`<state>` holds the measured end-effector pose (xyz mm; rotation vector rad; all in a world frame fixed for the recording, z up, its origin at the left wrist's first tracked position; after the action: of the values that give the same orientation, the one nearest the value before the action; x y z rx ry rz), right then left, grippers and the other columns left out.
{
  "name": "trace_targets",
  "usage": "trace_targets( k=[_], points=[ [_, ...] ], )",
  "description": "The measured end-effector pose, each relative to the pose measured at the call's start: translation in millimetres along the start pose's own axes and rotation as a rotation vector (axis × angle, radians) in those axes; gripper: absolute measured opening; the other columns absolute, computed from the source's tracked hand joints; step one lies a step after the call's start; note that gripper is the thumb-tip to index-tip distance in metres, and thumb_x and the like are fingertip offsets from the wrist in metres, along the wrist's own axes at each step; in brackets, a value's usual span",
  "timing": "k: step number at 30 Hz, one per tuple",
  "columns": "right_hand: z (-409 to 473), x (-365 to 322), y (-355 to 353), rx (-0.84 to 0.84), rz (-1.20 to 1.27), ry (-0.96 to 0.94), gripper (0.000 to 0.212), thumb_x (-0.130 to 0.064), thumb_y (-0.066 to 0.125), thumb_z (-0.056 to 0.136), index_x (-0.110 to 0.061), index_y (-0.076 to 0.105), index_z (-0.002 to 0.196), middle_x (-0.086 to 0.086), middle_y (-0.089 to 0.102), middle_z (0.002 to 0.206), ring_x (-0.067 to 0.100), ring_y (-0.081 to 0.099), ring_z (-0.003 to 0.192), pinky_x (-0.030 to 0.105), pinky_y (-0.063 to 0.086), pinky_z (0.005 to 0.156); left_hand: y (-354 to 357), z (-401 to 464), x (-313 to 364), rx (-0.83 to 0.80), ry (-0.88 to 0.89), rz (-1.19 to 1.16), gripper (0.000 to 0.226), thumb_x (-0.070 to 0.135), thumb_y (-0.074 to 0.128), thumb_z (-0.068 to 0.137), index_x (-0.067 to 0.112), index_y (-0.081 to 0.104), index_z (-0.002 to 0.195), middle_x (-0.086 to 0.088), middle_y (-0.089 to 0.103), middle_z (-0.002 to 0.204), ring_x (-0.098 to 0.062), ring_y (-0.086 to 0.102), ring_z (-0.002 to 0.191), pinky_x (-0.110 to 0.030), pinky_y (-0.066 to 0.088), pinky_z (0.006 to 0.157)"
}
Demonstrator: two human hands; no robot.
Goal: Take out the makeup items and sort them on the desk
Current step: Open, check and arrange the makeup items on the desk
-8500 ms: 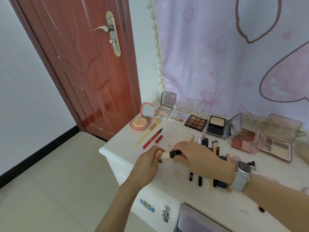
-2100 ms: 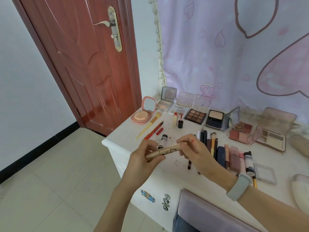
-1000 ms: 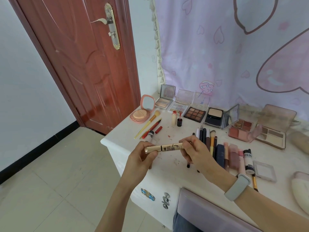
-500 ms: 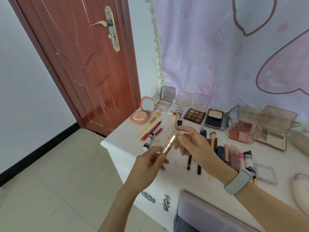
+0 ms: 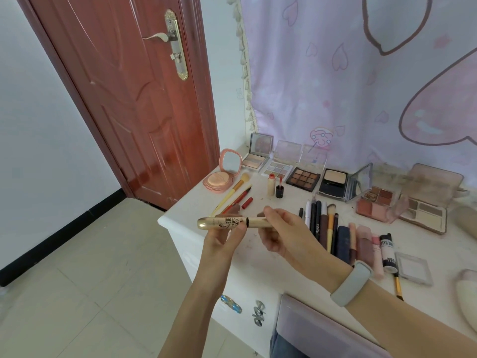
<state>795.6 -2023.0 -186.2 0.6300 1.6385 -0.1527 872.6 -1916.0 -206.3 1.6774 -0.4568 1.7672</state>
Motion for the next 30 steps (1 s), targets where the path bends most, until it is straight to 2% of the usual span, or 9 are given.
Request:
trace_targets(
  k=[2, 5, 8, 10, 17, 21, 25, 27, 30],
  points=[
    [0.6, -3.2, -0.8, 0.012, -0.068, -0.018, 0.024, -0.027, 0.045, 0.096, -0.005, 0.054, 0.093, -0.003, 0.051, 0.050, 0.008, 0.038, 0.042, 0.017, 0.031, 0.040, -5.5, 0.6, 1.6, 0.005, 0.026, -0.048, 0.020, 0.021, 0.067, 0.076, 0.021, 0.065, 0.096, 0.007, 0.064, 0.116, -0.010, 0.058, 0.109, -0.035, 0.046, 0.093],
    [1.0, 0.1, -3.2, 0.036, -0.123, -0.013, 0.023, -0.028, 0.044, 0.096, -0.006, 0.053, 0.092, -0.004, 0.048, 0.049, 0.008, 0.033, 0.042, 0.018, 0.029, 0.041, -16.3, 0.1, 5.1, 0.049, 0.039, -0.212, 0.026, 0.006, 0.074, 0.069, 0.018, 0.066, 0.091, -0.005, 0.069, 0.089, -0.016, 0.062, 0.069, -0.024, 0.051, 0.066],
    [0.6, -2.5, -4.8, 0.069, -0.304, -0.126, 0.016, -0.023, 0.044, 0.096, -0.010, 0.053, 0.094, -0.004, 0.048, 0.056, 0.007, 0.035, 0.047, 0.015, 0.033, 0.045, -27.1, -0.1, 6.5, 0.172, 0.019, -0.176, 0.013, 0.018, 0.069, 0.065, 0.011, 0.064, 0.075, -0.007, 0.067, 0.069, -0.015, 0.060, 0.057, -0.021, 0.050, 0.057],
    [-0.1, -10.6, -7.3, 0.075, -0.446, -0.262, 0.008, -0.015, 0.046, 0.095, -0.018, 0.052, 0.091, -0.003, 0.048, 0.067, 0.004, 0.037, 0.052, 0.014, 0.036, 0.050, -36.0, 1.3, 5.5, 0.268, -0.012, -0.199, 0.016, 0.025, 0.066, 0.068, 0.010, 0.060, 0.071, -0.004, 0.065, 0.061, -0.013, 0.058, 0.053, -0.020, 0.050, 0.054],
    [-0.7, -25.0, -28.7, 0.100, -0.697, -0.421, 0.025, -0.009, 0.044, 0.094, -0.033, 0.047, 0.090, -0.005, 0.051, 0.078, -0.006, 0.044, 0.060, 0.008, 0.038, 0.059, -38.5, 8.8, 2.0, 0.293, -0.086, -0.183, 0.026, 0.038, 0.067, 0.065, 0.013, 0.059, 0.066, 0.001, 0.051, 0.052, -0.011, 0.046, 0.046, -0.018, 0.043, 0.047],
    [3.1, -32.3, -42.9, 0.143, -0.699, -0.445, 0.027, -0.006, 0.042, 0.095, -0.032, 0.046, 0.089, -0.004, 0.048, 0.076, -0.003, 0.042, 0.055, 0.009, 0.035, 0.052, -30.3, 12.8, -1.1, 0.301, -0.128, -0.250, 0.021, 0.032, 0.067, 0.070, 0.016, 0.059, 0.060, 0.001, 0.051, 0.052, -0.010, 0.046, 0.045, -0.017, 0.042, 0.045],
    [-0.9, -52.0, -84.3, 0.368, -0.515, -0.475, 0.027, -0.002, 0.039, 0.095, -0.027, 0.046, 0.087, 0.003, 0.044, 0.065, 0.006, 0.039, 0.048, 0.014, 0.034, 0.043, -61.1, 17.3, 2.0, 0.395, -0.108, -0.303, 0.020, 0.021, 0.063, 0.084, 0.013, 0.055, 0.068, -0.001, 0.057, 0.057, -0.011, 0.054, 0.050, -0.017, 0.047, 0.049],
    [-3.6, -57.4, -99.7, 0.460, -0.373, -0.454, 0.022, -0.006, 0.042, 0.095, -0.024, 0.048, 0.086, 0.004, 0.049, 0.064, 0.002, 0.044, 0.044, 0.014, 0.037, 0.042, -71.5, 19.0, 4.9, 0.396, -0.095, -0.205, 0.012, 0.013, 0.064, 0.084, 0.010, 0.058, 0.074, -0.006, 0.066, 0.070, -0.013, 0.061, 0.061, -0.019, 0.051, 0.057],
    [-0.4, -50.4, -93.5, 0.429, -0.202, -0.377, 0.007, -0.011, 0.052, 0.092, -0.018, 0.051, 0.090, 0.004, 0.060, 0.070, 0.005, 0.052, 0.050, 0.016, 0.043, 0.046, -59.4, 21.6, 1.8, 0.378, -0.093, 0.065, 0.014, 0.008, 0.070, 0.079, 0.008, 0.056, 0.079, -0.009, 0.067, 0.078, -0.014, 0.058, 0.066, -0.022, 0.047, 0.065]
  ],
)
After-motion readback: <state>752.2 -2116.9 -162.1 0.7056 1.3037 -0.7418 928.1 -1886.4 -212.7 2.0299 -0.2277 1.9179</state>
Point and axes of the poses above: each hand's wrist, its own z-axis towards the middle knuckle, its own y-axis out of the palm, x = y × z, the point moved 5 cm from there along z, towards the middle knuckle
